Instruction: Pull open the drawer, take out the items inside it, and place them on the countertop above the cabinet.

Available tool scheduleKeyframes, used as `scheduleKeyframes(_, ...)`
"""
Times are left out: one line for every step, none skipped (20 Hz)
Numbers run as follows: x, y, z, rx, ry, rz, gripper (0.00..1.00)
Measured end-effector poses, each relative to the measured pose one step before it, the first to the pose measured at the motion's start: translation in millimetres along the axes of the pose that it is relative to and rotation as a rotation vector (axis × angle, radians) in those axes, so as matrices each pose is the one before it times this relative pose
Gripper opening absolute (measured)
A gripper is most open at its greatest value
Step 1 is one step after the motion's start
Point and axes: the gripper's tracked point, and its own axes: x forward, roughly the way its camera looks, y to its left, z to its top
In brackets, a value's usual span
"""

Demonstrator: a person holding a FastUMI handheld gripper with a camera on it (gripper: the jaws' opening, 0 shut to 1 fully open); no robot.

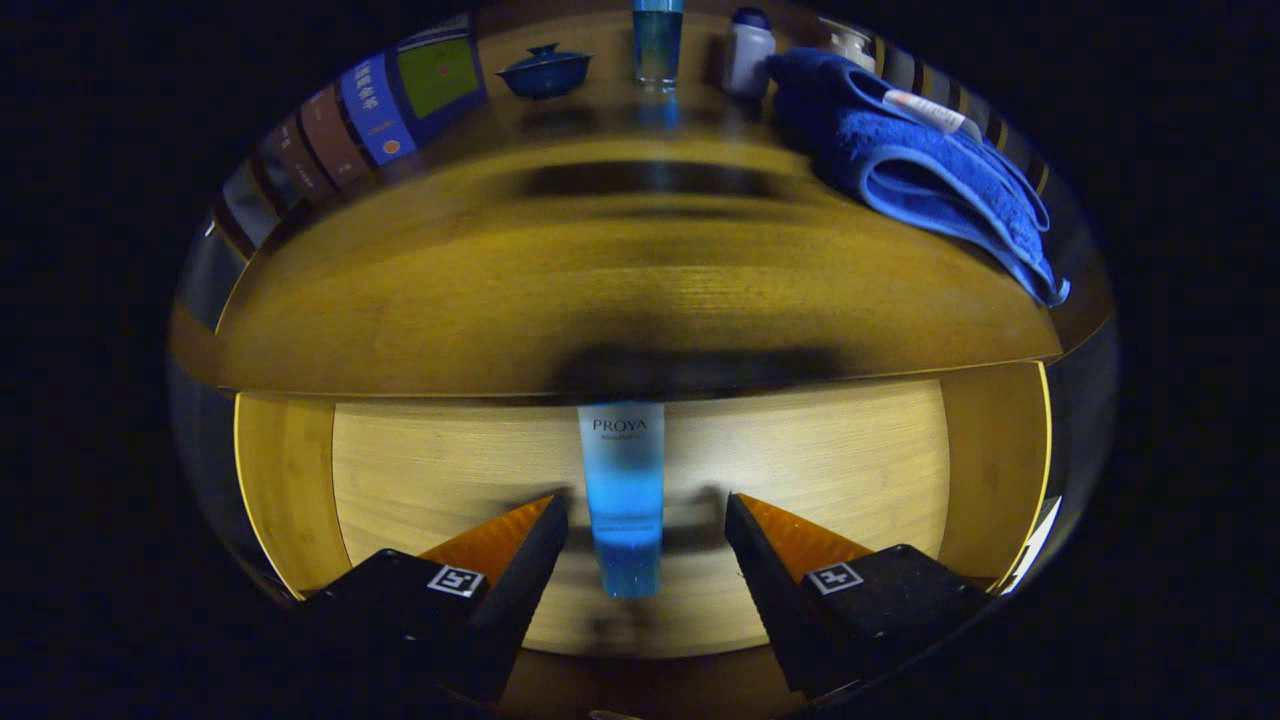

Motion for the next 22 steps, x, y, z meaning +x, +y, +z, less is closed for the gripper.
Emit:
scheduleKeyframes(4.24,-2.52,-0.87,0.00811,0.00987,0.00179,1.0)
scheduleKeyframes(2.64,-2.2,0.37,0.00593,0.00656,-0.00372,1.0)
scheduleKeyframes(1.15,-0.23,-1.28,0.00285,0.01019,-0.00439,1.0)
scheduleKeyframes(3.52,-0.2,-1.78,-0.00133,0.01522,-0.00657,1.0)
scheduleKeyframes(1.96,1.92,-1.75,-0.0033,0.02304,0.00078,0.94)
scheduleKeyframes(4.24,1.54,-3.8,-0.00896,0.02458,-0.00003,0.88)
scheduleKeyframes(10.13,3.53,-2.66,-0.00542,0.02366,0.00248,0.82)
scheduleKeyframes(-1.01,3.56,4.69,-0.00131,-0.01078,0.00616,0.75)
scheduleKeyframes(-2.29,-0.25,-2.57,-0.00963,0.00311,-0.00743,0.69)
scheduleKeyframes(-2.7,-1.75,-2.34,-0.00083,0.00193,-0.00428,0.63)
scheduleKeyframes(1.27,0.94,0.8,-0.00106,0.00081,0.00211,0.57)
scheduleKeyframes(-3.41,-0.41,0.33,0.00218,0.00196,-0.00032,0.5)
scheduleKeyframes(3.63,-0.04,-0.97,0.00336,-0.00706,0.00038,0.5)
scheduleKeyframes(-2.53,-1.59,-1.24,0.00065,0.0024,-0.00499,0.4)
scheduleKeyframes(-1.64,0.64,-1.09,-0.00041,-0.00237,0.007,0.41)
scheduleKeyframes(-3.4,0.96,-0.52,0.00417,-0.01226,0.00645,0.41)
scheduleKeyframes(-2.69,1.62,0.87,0.00961,-0.01798,0.00861,0.41)
scheduleKeyframes(-7.62,0.78,1.33,0.01311,-0.01593,0.0161,0.41)
scheduleKeyframes(-9.85,-0.61,-1.6,0.00279,-0.01874,0.01931,0.41)
scheduleKeyframes(-6.88,-0.35,-0.08,0.00129,-0.02617,0.01366,0.41)
scheduleKeyframes(-4.27,-3.43,-0.58,-0.00446,-0.02526,0.01073,0.4)
scheduleKeyframes(-6.69,-0.17,-1.99,-0.00422,-0.02549,0.00885,0.41)
